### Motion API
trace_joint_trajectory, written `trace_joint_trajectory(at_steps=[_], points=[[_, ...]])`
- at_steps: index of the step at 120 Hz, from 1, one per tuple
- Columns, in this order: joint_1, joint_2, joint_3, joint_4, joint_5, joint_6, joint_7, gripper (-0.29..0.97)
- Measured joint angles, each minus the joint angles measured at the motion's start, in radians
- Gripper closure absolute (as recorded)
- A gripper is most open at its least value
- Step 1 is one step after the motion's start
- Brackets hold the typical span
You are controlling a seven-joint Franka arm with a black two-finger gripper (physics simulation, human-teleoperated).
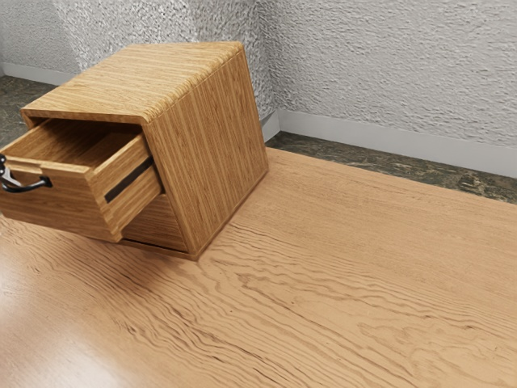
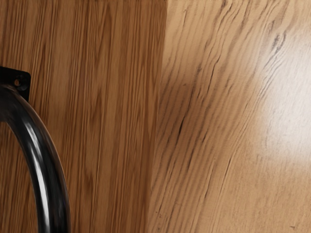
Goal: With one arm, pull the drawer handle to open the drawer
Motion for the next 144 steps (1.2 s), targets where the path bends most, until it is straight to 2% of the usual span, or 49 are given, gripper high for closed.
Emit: trace_joint_trajectory(at_steps=[29, 144], points=[[0.008, 0.000, -0.014, -0.009, -0.015, 0.000, 0.001, 0.01], [0.197, -0.132, -0.108, -0.153, -0.071, -0.001, 0.005, 0.02]])
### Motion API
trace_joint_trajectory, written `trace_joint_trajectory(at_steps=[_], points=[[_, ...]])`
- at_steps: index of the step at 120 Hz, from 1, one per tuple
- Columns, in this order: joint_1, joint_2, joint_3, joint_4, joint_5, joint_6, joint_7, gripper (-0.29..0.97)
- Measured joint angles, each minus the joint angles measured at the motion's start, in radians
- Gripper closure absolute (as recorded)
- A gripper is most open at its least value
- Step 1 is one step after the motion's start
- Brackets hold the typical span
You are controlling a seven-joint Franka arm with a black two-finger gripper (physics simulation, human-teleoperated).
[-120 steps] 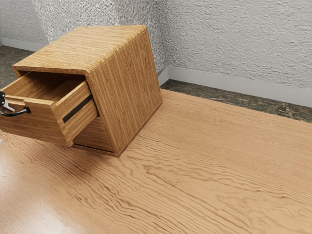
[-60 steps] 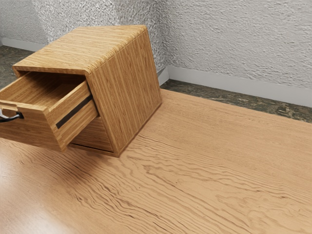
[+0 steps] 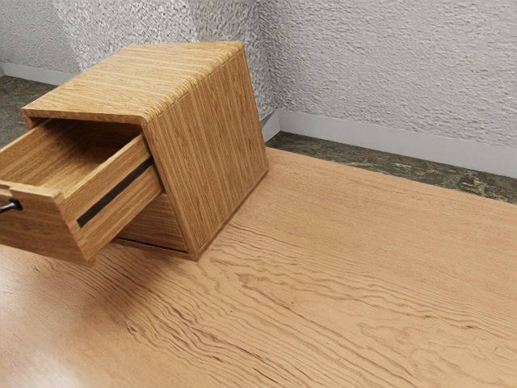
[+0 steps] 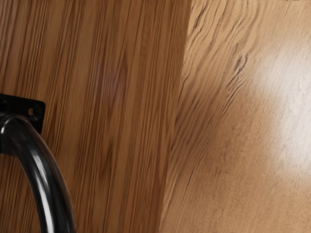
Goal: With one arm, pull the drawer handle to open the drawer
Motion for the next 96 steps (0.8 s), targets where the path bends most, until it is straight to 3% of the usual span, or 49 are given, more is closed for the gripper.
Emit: trace_joint_trajectory(at_steps=[77, 78, 79, 89, 93, 96], points=[[0.081, -0.078, -0.057, -0.059, -0.041, -0.010, 0.004, 0.05], [0.082, -0.078, -0.066, -0.054, -0.043, -0.011, 0.005, 0.10], [0.088, -0.076, -0.095, -0.034, -0.049, -0.014, 0.005, 0.32], [0.088, 0.015, -0.426, 0.250, -0.102, -0.046, -0.006, 0.19], [0.021, 0.116, -0.522, 0.351, -0.107, -0.060, -0.038, 0.16], [-0.104, 0.226, -0.530, 0.412, -0.083, -0.079, -0.081, 0.13]])
